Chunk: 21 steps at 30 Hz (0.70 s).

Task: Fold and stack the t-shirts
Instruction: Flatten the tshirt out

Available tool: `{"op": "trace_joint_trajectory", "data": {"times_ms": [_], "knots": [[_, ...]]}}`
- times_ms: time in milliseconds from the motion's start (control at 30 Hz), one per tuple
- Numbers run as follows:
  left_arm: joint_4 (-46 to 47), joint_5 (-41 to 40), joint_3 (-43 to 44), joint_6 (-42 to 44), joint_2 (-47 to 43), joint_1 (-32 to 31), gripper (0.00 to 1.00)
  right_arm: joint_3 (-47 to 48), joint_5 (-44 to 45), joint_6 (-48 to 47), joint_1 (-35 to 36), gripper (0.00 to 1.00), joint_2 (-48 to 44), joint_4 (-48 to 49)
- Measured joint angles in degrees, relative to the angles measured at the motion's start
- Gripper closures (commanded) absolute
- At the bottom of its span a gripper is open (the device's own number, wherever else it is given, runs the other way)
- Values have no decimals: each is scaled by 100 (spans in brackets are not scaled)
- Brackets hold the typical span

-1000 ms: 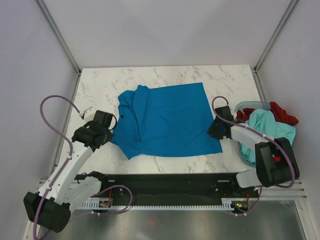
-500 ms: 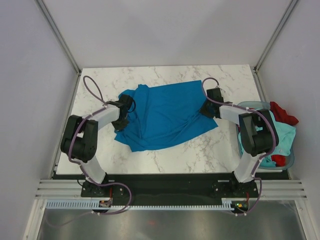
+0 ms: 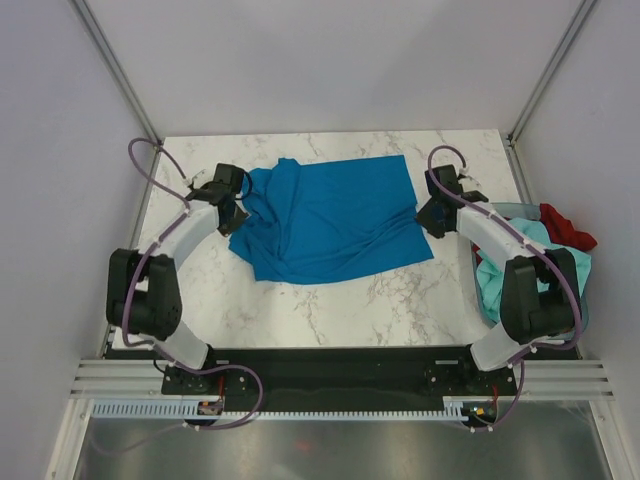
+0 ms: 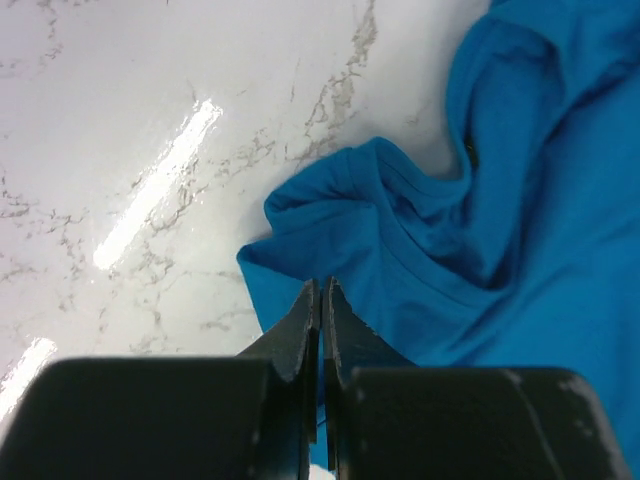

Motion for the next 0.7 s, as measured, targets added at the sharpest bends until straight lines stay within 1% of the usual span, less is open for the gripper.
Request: {"op": "trace_joint_trajectory", "data": {"times_ms": [67,100,133,267,333,433,700], "knots": [[33,109,-214,66,-577,-13,98,-284,55,219,-31,60,-129,-131],[63,164,-345,107,-861,-17,98,-413,55,330,-59,64,-129,-168],[66,236,-461,160,-1099,-17,98,-555,42,439,-98,65,-114,-166],[81,472,-927,400,-1755,-17,98,-1163,-72,835,-273,65,-107,-103],[98,555,-1117,483,-1910,-17,98,-1349,-74,981,-299,65,-98,-101],[85,654,-1296,595,-2079,-17,98,-1377,-76,1117,-295,64,-11,-42],[107,835,-1307,717,-2149,-17,98,-1368,-33,1220,-291,64,50,144]]}}
